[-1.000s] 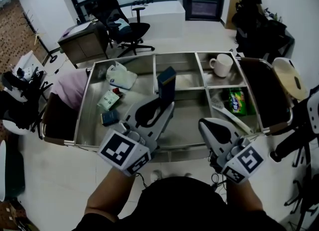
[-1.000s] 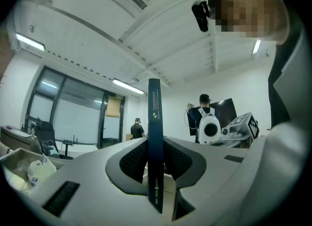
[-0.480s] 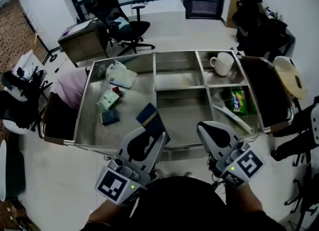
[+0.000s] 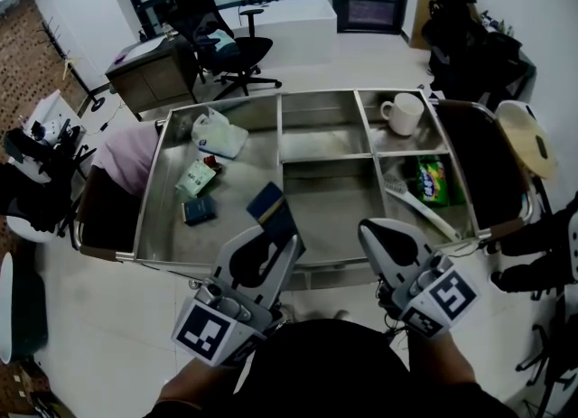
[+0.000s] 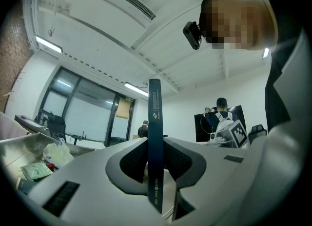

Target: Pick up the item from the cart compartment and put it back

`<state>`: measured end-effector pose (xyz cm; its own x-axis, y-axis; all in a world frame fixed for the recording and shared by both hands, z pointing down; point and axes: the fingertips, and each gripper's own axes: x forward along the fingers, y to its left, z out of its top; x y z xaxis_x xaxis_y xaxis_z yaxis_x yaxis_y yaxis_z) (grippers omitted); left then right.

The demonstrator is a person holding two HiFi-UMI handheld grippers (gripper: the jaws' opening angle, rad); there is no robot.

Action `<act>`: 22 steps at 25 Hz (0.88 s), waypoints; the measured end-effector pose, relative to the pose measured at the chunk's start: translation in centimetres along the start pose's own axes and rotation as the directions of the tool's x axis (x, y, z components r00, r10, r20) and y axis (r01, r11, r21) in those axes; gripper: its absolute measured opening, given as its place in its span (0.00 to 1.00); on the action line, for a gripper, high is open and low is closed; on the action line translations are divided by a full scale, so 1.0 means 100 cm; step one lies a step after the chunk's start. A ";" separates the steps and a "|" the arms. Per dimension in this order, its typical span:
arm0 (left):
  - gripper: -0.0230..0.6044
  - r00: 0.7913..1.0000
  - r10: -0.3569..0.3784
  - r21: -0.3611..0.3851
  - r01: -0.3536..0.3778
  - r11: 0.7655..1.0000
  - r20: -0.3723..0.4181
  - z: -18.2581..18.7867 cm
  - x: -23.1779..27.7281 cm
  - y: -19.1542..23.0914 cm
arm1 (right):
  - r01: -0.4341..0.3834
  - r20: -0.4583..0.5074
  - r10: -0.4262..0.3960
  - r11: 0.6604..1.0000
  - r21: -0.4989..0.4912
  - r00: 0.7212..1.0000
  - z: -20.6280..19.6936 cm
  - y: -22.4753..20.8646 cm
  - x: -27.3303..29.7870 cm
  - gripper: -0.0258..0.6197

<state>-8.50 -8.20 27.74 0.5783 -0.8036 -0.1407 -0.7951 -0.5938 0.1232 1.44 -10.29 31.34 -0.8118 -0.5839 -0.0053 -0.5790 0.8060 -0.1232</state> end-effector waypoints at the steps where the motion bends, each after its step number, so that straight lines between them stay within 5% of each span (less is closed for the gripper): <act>1: 0.17 1.000 -0.002 -0.002 0.002 1.000 0.005 0.001 0.001 -0.001 | 0.001 0.000 -0.001 1.000 0.001 1.000 0.000 -0.001 0.000 0.06; 22: 0.17 1.000 0.000 0.025 0.000 1.000 0.012 0.006 0.002 -0.001 | 0.013 0.003 -0.013 1.000 0.003 1.000 -0.001 -0.005 -0.005 0.06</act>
<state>-8.39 -8.25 27.07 0.5762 -0.8030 -0.1522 -0.7995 -0.5924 0.0989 2.16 -10.43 31.49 -0.8039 -0.5948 -0.0067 -0.5893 0.7979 -0.1265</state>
